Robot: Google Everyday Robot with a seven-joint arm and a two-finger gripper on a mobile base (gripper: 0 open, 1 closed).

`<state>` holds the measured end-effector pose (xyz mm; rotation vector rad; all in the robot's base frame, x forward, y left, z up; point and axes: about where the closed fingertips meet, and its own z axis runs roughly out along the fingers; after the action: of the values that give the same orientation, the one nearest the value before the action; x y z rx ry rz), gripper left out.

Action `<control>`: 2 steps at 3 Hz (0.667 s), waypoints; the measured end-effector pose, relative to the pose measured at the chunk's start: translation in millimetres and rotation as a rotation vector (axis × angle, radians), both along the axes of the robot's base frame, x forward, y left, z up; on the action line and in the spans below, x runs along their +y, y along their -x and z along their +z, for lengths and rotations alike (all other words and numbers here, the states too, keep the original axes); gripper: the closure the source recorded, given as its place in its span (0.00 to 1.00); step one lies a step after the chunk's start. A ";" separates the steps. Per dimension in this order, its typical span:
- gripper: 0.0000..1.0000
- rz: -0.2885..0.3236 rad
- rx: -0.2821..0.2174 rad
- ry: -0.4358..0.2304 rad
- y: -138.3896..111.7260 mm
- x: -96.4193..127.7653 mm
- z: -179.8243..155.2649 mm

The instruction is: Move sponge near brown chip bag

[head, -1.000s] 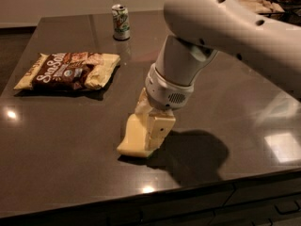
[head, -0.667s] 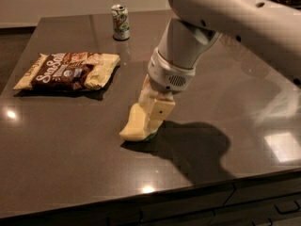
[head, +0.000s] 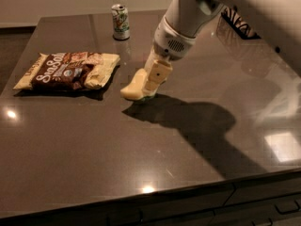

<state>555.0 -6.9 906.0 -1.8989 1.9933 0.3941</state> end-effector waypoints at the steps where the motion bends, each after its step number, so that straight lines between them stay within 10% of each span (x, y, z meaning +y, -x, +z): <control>1: 1.00 -0.099 -0.009 -0.047 -32.4 5.7 7.1; 2: 0.82 -0.160 -0.010 -0.079 -49.2 15.4 9.3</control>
Offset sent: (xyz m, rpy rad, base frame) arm 0.0691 0.0233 0.0143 0.1174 -0.0136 -0.2383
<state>604.2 8.5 915.3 -1.6773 2.0733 0.4120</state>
